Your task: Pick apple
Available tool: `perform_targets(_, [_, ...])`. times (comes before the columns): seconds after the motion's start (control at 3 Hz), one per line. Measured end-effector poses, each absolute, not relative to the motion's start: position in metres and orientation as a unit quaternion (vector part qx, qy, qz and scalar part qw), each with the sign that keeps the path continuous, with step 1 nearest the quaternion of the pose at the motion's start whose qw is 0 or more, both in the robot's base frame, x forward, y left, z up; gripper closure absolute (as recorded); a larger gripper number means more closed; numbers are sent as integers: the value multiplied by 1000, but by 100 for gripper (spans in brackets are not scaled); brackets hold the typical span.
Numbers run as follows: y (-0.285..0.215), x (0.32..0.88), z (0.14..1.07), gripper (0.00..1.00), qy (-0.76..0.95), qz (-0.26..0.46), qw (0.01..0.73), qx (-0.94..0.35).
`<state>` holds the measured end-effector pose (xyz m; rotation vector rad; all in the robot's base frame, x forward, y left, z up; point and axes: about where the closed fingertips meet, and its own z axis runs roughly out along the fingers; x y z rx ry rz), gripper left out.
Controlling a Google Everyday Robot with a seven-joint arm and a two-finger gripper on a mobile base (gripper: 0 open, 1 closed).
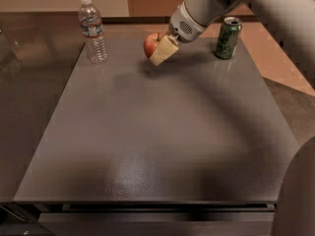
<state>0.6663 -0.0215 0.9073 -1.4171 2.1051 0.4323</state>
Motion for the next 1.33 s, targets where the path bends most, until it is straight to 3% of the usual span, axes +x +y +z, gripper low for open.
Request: perform_targets(1.33, [-38,590,1008,100,693,150,309,-634])
